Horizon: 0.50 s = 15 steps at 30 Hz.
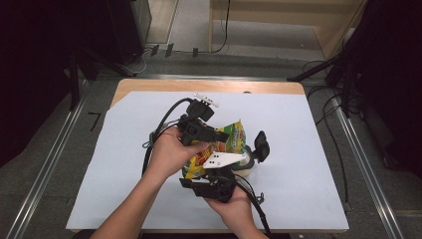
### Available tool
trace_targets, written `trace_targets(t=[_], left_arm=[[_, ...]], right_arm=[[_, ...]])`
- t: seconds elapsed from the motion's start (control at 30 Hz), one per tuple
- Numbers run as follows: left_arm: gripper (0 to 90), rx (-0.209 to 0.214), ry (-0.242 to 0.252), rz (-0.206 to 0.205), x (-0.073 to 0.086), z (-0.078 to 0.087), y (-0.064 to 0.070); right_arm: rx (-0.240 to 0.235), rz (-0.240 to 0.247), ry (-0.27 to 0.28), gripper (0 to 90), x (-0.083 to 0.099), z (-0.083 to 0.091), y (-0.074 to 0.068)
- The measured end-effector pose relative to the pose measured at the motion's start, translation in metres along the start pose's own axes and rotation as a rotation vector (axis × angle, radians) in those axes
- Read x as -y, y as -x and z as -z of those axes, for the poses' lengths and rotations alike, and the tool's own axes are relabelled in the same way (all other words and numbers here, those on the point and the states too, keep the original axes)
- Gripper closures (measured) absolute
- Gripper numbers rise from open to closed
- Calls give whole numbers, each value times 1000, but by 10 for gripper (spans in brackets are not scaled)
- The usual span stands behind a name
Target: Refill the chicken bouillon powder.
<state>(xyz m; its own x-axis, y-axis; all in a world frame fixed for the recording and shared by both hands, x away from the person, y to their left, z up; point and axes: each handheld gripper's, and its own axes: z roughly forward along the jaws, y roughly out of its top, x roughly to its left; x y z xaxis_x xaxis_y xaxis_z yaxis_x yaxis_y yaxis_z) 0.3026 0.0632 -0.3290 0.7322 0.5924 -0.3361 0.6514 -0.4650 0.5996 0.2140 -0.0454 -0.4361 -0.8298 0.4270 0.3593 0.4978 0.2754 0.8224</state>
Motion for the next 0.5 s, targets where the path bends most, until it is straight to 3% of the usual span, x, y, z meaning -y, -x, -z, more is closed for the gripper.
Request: trace_targets(t=[0.5], left_arm=[[852, 0, 2, 3, 0, -2, -1]], right_arm=[[4, -1, -4, 680, 1, 0, 1]])
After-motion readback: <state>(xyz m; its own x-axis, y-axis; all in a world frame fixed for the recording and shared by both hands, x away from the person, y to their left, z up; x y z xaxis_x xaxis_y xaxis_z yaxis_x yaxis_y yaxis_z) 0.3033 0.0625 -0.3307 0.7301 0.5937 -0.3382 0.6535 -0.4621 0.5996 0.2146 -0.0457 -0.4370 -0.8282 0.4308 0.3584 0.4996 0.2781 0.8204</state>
